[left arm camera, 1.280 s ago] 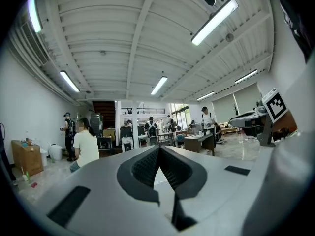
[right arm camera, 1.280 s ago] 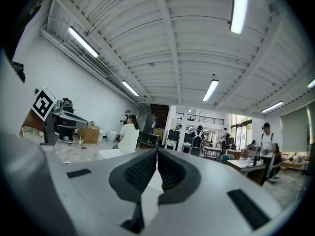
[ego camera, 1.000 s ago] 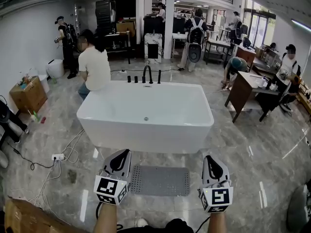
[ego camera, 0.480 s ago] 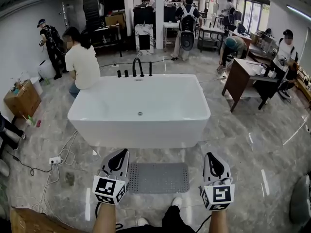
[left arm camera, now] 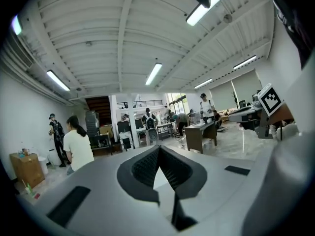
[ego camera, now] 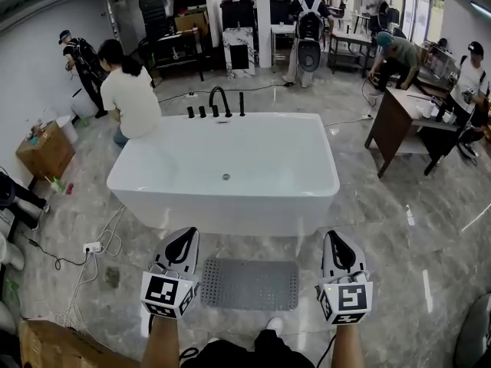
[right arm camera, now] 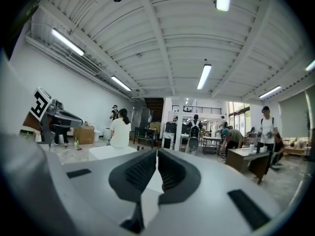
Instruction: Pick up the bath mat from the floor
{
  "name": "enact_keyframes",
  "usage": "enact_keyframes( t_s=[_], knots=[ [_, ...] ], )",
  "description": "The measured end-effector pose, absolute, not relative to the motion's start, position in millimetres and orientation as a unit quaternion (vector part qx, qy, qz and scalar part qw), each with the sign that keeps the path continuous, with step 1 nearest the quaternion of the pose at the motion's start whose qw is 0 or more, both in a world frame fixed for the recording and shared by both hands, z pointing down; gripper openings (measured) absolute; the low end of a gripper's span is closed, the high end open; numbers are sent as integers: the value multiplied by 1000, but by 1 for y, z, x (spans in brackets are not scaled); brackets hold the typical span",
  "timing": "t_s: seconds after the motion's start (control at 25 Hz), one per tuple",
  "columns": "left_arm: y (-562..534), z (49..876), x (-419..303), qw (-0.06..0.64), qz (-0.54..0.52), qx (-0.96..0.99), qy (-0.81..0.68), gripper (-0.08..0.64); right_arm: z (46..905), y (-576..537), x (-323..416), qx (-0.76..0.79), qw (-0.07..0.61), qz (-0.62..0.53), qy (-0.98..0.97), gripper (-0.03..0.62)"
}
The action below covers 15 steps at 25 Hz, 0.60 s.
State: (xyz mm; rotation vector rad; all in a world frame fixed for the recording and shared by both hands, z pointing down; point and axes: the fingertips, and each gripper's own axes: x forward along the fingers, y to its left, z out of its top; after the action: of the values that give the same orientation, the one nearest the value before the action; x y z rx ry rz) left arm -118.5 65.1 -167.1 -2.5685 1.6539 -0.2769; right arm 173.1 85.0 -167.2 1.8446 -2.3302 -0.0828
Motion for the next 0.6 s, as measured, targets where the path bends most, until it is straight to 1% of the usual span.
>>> enact_keyframes(
  t_s=[0.32, 0.6],
  knots=[
    [35, -166, -126, 40, -110, -827, 549, 8, -156, 47, 177, 614, 99, -14, -783, 23],
    [9, -159, -139, 29, -104, -832, 545, 8, -156, 31, 166, 621, 106, -11, -776, 23]
  ],
)
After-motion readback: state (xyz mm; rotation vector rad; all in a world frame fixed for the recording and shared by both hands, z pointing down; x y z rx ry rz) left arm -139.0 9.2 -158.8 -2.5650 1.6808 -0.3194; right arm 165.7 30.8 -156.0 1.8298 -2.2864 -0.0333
